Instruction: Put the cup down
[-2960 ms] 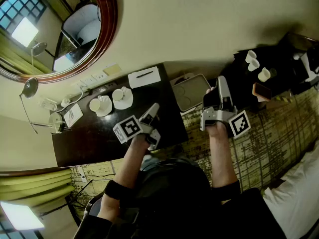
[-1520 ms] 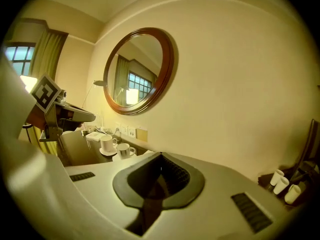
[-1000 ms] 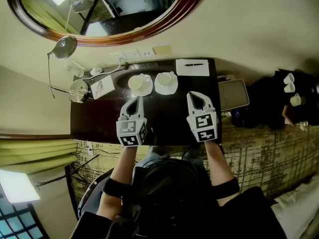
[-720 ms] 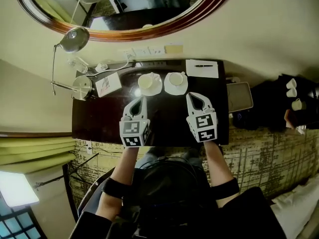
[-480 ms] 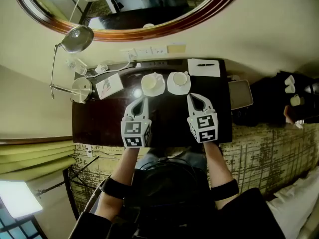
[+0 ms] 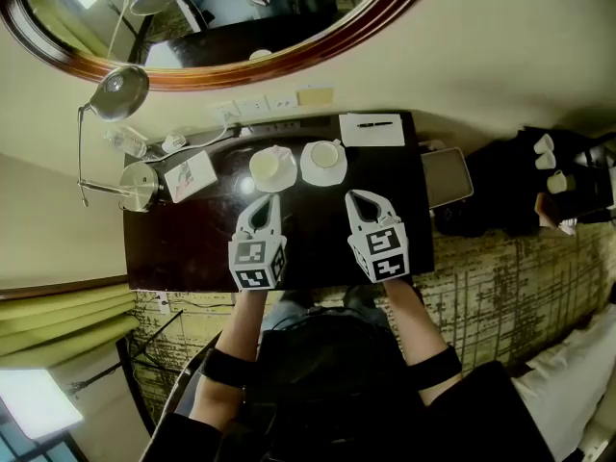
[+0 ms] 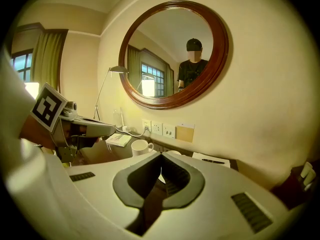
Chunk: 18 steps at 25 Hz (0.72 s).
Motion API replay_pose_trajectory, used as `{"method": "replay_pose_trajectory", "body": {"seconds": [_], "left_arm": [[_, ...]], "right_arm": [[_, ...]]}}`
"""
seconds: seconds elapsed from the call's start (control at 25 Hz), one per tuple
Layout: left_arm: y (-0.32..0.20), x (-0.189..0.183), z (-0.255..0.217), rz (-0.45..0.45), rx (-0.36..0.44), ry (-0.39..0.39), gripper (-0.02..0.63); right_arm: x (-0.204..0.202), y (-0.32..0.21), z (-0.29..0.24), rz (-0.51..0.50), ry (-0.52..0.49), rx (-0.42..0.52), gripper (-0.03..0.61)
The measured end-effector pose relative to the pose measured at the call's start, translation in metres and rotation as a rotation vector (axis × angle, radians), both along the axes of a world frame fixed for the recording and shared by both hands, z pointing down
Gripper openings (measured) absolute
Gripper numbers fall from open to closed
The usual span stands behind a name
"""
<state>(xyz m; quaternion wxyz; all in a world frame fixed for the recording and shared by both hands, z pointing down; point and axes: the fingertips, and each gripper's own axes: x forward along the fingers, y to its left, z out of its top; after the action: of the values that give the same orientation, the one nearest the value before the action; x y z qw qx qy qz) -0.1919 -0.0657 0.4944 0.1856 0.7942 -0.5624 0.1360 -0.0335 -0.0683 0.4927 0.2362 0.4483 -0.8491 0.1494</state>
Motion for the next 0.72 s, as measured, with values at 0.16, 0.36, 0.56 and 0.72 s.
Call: {"method": "replay_pose_trajectory", "body": {"seconds": [0.16, 0.36, 0.56, 0.72], "left_arm": [[-0.010, 0.030, 0.010, 0.076, -0.007, 0.021, 0.085], [-0.034, 0.068, 0.035, 0.200, -0.026, 0.030, 0.374], [-0.062, 0.106, 0.071, 0.324, -0.074, -0.031, 0.498], [-0.088, 0.123, 0.098, 0.368, -0.120, -0.089, 0.528]], "right_arm": [[0.014, 0.001, 0.007, 0.006, -0.006, -0.020, 0.000], [0.025, 0.001, 0.019, 0.009, -0.004, -0.044, 0.000], [0.043, 0.002, 0.035, 0.044, -0.003, -0.079, 0.000], [0.056, 0.006, 0.049, 0.074, -0.011, -0.102, 0.000]]}}
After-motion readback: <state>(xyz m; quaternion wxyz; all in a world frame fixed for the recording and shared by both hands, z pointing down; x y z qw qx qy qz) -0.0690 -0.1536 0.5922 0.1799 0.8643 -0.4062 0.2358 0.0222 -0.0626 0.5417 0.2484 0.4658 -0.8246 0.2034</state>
